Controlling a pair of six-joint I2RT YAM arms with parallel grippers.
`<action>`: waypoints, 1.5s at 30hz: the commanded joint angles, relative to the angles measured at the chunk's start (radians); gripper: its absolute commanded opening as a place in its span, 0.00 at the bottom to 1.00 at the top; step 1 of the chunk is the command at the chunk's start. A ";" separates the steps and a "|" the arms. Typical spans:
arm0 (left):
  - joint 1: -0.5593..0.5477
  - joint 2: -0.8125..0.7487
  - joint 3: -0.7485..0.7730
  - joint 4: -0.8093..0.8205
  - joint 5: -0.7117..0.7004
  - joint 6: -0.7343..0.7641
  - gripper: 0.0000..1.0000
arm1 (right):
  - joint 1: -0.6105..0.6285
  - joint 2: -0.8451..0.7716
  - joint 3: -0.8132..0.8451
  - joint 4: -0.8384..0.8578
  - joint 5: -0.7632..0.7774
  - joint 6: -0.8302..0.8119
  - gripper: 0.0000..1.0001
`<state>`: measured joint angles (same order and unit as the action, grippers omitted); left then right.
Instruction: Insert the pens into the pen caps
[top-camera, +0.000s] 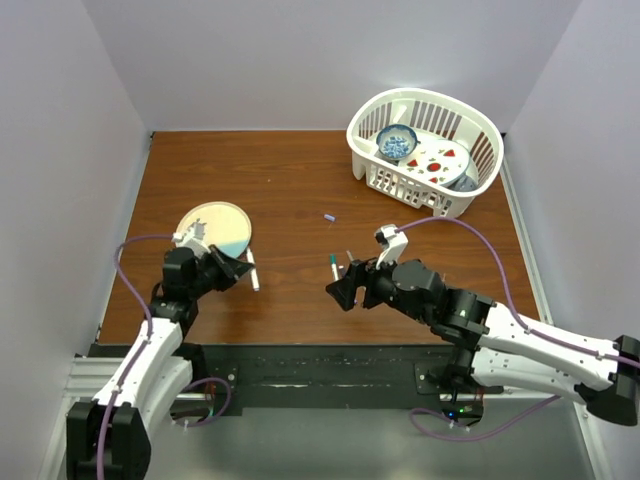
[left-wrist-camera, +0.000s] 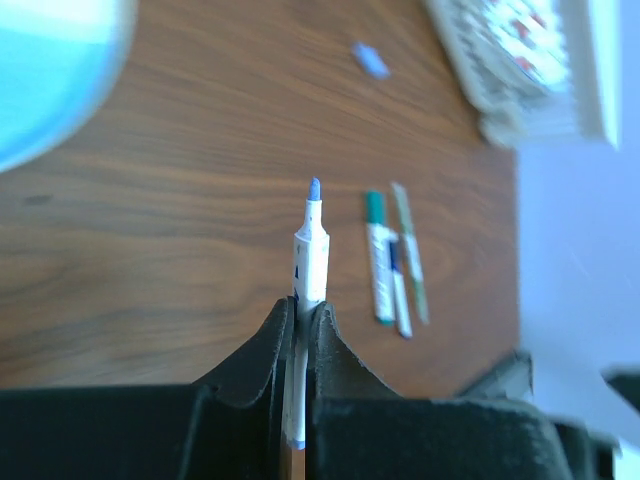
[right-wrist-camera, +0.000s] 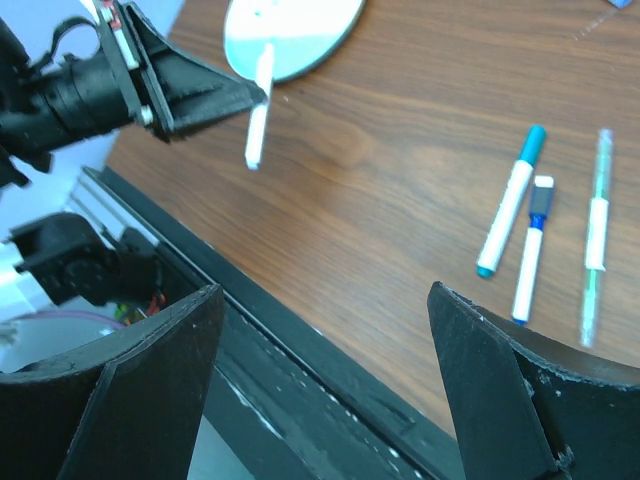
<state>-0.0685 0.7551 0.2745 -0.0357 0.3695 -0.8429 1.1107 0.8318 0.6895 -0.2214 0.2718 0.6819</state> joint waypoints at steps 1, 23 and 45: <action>-0.094 -0.014 -0.020 0.289 0.307 0.048 0.00 | 0.000 0.023 0.031 0.129 0.033 0.031 0.87; -0.501 0.075 -0.066 0.784 0.298 -0.074 0.00 | 0.000 0.239 0.082 0.364 -0.031 0.073 0.61; -0.544 0.145 -0.041 0.842 0.362 -0.045 0.43 | -0.002 0.276 0.140 0.384 -0.135 -0.016 0.00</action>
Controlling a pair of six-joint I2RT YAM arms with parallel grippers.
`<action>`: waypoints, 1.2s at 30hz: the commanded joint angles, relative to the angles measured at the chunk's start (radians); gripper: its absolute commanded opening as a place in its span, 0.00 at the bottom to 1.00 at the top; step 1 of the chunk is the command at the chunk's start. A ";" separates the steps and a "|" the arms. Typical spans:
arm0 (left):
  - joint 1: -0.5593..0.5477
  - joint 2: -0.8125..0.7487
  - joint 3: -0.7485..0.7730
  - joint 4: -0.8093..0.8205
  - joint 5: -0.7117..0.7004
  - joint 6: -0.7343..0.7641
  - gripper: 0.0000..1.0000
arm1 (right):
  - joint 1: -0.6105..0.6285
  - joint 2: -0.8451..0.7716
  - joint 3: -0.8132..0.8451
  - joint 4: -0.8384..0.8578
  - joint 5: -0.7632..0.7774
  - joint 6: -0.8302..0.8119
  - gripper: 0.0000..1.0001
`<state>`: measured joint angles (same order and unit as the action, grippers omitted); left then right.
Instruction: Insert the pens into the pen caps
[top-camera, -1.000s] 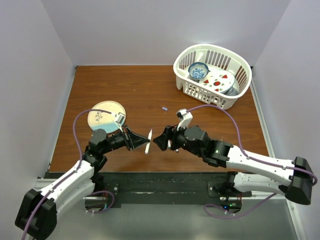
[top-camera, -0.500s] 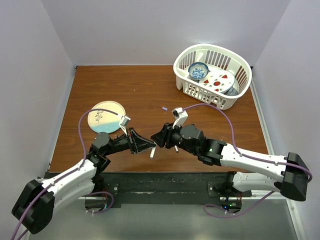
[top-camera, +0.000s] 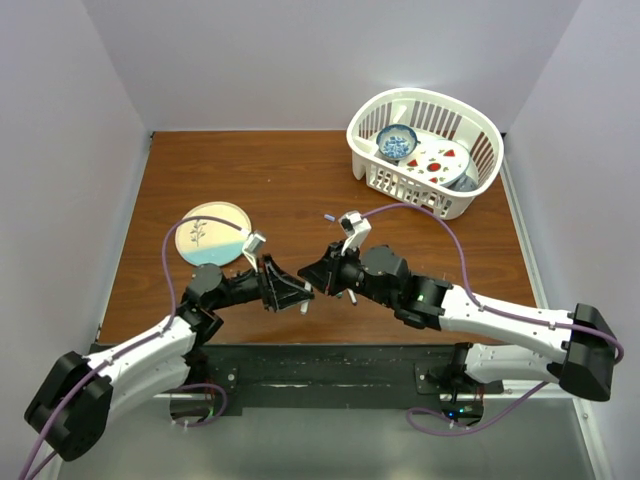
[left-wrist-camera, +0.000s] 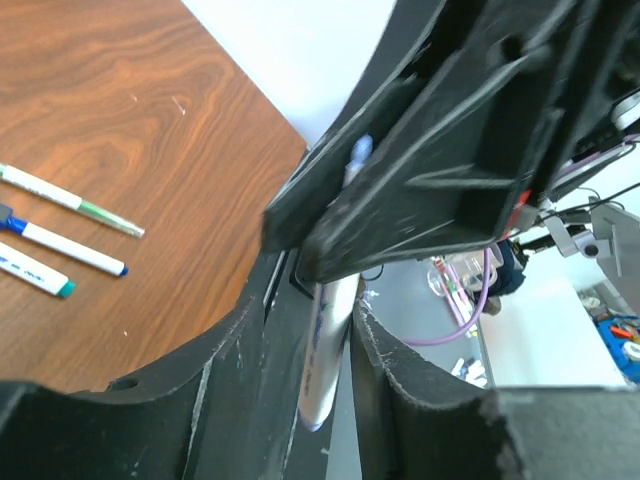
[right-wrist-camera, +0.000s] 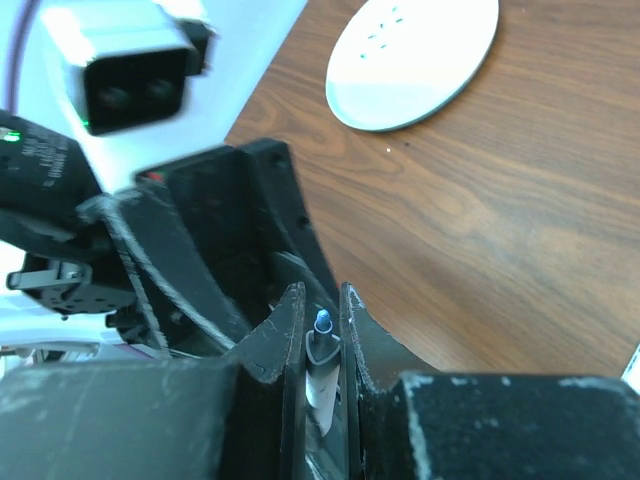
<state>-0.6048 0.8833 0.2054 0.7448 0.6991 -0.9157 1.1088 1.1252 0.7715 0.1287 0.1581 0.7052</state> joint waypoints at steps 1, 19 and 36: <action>-0.007 0.016 0.026 0.070 0.034 0.026 0.41 | 0.002 -0.013 0.064 0.031 -0.020 -0.042 0.00; -0.010 -0.076 0.085 -0.307 -0.246 0.231 0.00 | -0.079 -0.042 0.291 -0.277 0.033 -0.317 0.68; -0.012 -0.412 -0.004 -0.526 -0.665 0.330 0.00 | -0.411 0.629 0.785 -0.558 -0.135 -0.754 0.47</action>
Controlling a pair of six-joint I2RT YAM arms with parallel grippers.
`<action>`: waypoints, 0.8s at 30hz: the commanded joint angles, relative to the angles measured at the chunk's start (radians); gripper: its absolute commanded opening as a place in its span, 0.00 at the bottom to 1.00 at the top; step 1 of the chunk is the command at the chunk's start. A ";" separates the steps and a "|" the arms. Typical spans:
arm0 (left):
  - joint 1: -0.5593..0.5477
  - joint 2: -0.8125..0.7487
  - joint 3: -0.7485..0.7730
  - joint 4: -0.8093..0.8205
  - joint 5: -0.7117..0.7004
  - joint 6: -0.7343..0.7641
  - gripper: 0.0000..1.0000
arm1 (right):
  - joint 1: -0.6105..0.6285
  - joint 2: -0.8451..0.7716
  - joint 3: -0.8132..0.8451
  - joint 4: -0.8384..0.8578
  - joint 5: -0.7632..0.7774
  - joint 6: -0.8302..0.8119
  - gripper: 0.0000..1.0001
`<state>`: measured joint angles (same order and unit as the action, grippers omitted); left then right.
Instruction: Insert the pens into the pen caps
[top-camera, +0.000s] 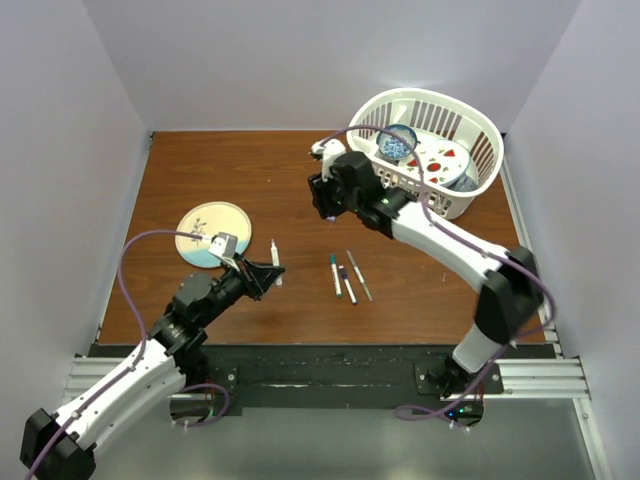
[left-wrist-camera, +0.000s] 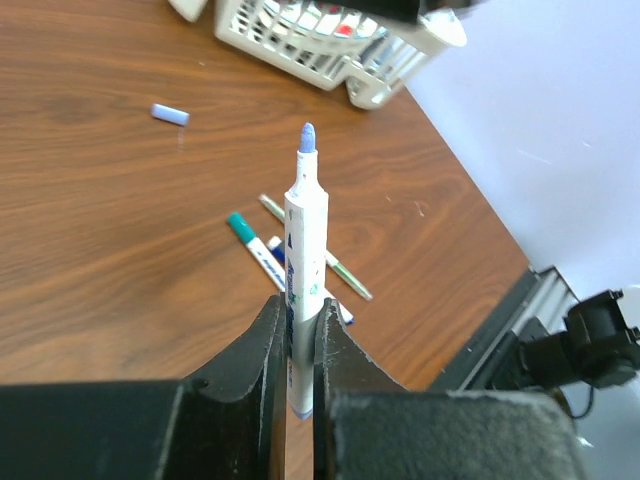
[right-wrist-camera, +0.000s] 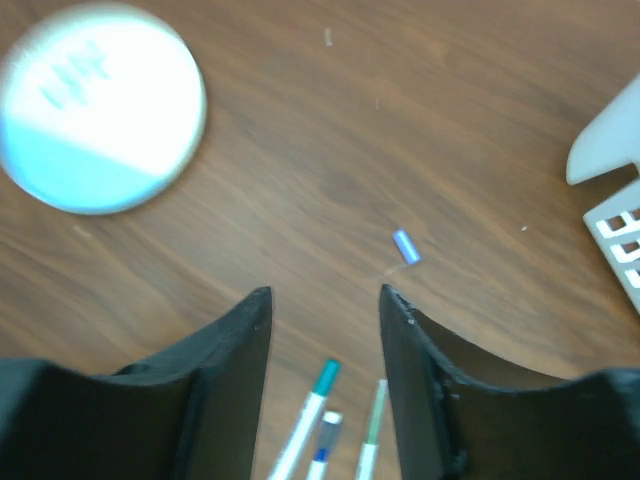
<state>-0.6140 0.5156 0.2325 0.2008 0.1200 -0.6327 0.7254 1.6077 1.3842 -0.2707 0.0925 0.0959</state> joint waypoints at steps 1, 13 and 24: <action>-0.003 -0.052 -0.048 0.025 -0.083 0.051 0.00 | -0.032 0.209 0.200 -0.179 -0.057 -0.156 0.47; -0.003 -0.109 -0.096 0.052 -0.071 0.059 0.00 | -0.095 0.569 0.493 -0.352 -0.047 -0.271 0.48; -0.003 -0.115 -0.094 0.058 -0.059 0.053 0.00 | -0.115 0.661 0.521 -0.361 -0.056 -0.318 0.48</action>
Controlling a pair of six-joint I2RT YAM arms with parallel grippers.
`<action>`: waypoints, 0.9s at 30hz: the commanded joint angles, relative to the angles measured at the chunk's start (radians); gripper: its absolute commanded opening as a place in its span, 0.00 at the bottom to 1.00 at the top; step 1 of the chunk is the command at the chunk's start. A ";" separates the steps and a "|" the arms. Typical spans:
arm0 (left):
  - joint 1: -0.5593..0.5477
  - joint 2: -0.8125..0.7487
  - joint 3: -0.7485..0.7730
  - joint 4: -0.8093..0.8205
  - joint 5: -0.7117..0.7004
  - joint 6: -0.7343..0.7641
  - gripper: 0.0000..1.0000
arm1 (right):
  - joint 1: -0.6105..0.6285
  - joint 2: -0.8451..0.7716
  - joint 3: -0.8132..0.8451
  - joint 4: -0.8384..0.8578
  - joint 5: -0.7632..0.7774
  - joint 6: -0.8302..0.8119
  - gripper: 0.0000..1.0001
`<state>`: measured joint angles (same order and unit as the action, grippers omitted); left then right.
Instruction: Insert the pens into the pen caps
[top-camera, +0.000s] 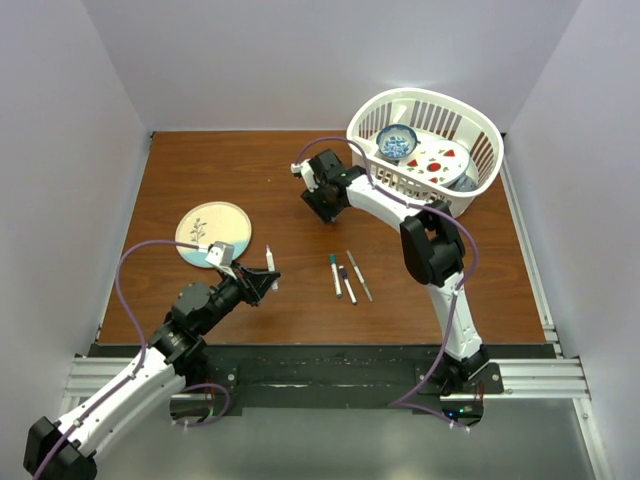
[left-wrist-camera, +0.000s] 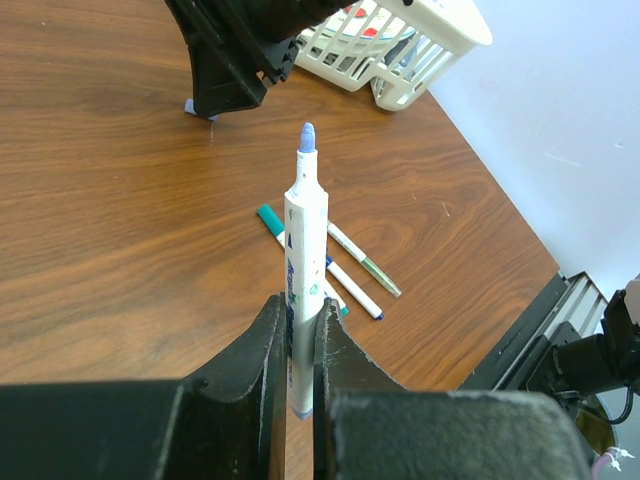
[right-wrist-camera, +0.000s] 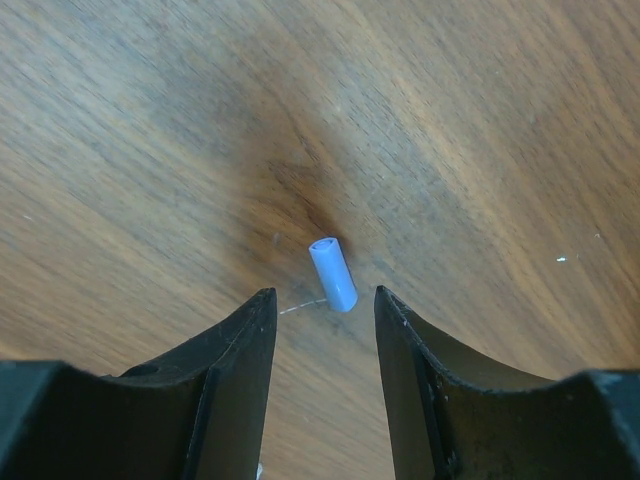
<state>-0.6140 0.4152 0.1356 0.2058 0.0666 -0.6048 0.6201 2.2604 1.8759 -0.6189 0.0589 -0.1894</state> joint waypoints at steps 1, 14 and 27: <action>-0.003 -0.018 0.002 0.055 -0.008 0.023 0.00 | -0.013 0.016 0.028 -0.012 -0.021 -0.033 0.48; -0.003 -0.038 0.027 0.023 -0.016 0.010 0.00 | -0.014 0.083 0.028 -0.013 -0.036 -0.013 0.26; -0.003 0.132 0.104 0.082 0.198 -0.016 0.00 | -0.014 -0.220 -0.252 0.103 -0.086 0.266 0.00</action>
<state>-0.6140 0.4664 0.1871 0.2073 0.1192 -0.6090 0.6094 2.2425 1.7878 -0.5941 0.0322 -0.0940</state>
